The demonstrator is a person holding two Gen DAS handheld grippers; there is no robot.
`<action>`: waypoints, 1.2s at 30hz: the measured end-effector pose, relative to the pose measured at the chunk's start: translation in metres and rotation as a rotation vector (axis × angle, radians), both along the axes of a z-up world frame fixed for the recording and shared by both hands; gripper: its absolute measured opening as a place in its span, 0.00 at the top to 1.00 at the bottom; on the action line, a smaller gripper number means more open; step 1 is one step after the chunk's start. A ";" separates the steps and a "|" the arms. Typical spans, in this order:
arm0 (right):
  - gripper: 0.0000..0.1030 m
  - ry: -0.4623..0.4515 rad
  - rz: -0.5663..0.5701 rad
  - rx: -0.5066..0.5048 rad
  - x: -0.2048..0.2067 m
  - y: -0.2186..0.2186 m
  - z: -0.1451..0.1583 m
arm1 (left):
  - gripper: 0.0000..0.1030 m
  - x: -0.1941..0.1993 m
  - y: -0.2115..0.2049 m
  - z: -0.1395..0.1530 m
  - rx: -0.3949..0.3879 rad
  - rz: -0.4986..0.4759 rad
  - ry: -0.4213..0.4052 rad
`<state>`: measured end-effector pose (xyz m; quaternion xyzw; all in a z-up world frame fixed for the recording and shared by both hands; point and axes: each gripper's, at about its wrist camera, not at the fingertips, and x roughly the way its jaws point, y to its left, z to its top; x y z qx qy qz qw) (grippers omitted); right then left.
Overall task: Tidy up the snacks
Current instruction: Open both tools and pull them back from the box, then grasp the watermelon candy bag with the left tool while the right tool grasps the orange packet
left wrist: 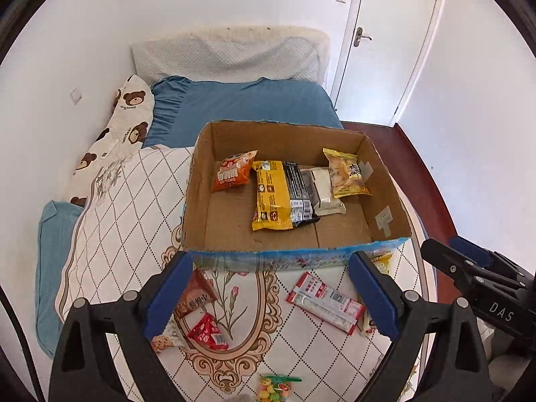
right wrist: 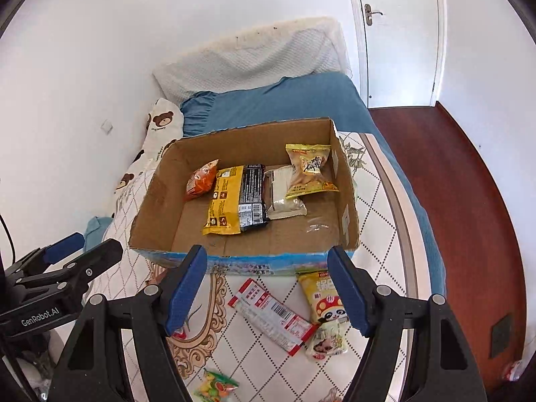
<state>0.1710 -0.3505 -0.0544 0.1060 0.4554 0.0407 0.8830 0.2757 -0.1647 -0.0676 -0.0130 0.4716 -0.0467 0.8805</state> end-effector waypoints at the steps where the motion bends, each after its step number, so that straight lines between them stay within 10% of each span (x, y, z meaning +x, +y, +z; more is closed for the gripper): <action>1: 0.25 0.012 -0.017 0.025 -0.008 -0.004 -0.002 | 0.07 -0.006 0.000 -0.003 0.001 0.001 0.013; 10: 0.17 0.372 -0.080 0.063 -0.083 -0.041 -0.106 | 0.07 -0.074 0.005 -0.127 0.061 -0.071 0.377; 16: 0.17 0.627 0.049 -0.153 -0.142 -0.028 -0.193 | 0.07 -0.107 -0.007 -0.211 0.138 -0.128 0.578; 23: 0.17 0.683 0.139 -0.428 -0.164 -0.012 -0.246 | 0.07 -0.107 -0.031 -0.237 0.162 -0.183 0.642; 30: 0.17 0.545 -0.168 0.107 -0.134 -0.076 -0.218 | 0.07 -0.098 -0.043 -0.245 0.140 -0.180 0.668; 36: 0.17 0.509 -0.062 0.062 -0.128 -0.080 -0.205 | 0.07 -0.097 -0.048 -0.275 0.074 -0.169 0.748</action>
